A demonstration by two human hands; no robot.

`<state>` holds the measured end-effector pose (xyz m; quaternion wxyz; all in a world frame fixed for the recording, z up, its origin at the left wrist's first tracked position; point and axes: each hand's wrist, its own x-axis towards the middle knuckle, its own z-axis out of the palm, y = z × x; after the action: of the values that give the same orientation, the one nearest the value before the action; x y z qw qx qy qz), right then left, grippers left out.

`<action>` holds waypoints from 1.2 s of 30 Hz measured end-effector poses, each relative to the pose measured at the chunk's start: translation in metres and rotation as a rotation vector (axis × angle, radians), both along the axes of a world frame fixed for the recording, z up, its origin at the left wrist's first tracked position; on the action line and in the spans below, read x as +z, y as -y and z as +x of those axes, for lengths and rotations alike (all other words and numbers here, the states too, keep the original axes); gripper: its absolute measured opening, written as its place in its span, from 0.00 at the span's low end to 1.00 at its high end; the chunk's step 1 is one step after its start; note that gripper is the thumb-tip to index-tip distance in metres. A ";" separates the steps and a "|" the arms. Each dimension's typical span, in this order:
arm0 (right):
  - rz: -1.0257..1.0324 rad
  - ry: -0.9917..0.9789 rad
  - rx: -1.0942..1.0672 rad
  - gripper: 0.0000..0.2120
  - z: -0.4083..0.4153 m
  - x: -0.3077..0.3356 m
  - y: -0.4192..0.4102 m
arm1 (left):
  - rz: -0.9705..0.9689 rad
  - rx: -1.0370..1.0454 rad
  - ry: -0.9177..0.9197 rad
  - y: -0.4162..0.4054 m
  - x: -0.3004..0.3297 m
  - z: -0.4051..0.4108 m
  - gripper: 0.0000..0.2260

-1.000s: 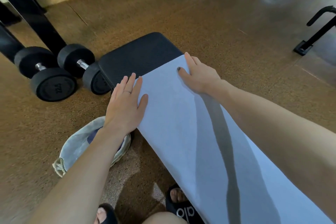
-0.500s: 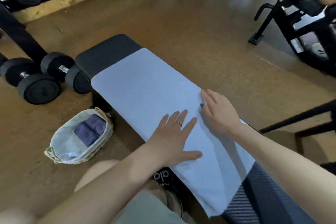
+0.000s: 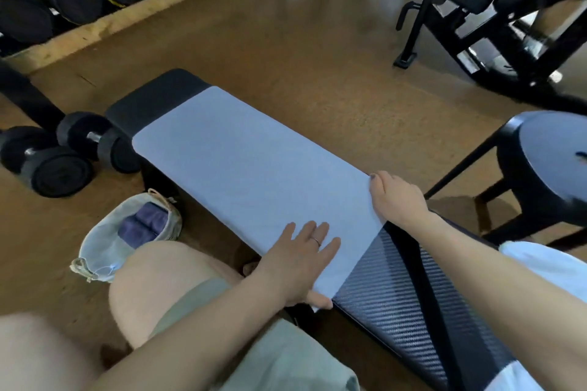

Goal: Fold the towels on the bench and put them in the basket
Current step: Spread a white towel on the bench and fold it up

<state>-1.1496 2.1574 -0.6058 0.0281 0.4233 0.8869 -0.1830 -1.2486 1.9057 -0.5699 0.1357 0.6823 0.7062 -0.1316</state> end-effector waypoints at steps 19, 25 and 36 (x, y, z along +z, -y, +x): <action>0.272 0.075 0.100 0.17 0.006 0.022 0.003 | 0.109 -0.001 -0.073 0.008 0.000 0.054 0.17; 0.308 0.044 0.119 0.14 -0.002 0.037 0.007 | 0.030 0.224 0.172 0.002 0.028 0.036 0.12; -0.964 -0.776 -0.430 0.05 -0.071 0.095 -0.005 | 0.225 0.644 0.758 0.037 0.082 -0.100 0.06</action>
<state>-1.2201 2.1623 -0.5106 -0.1444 0.4344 0.5469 -0.7010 -1.3489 1.8689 -0.4875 0.3417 0.4400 0.7916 0.2509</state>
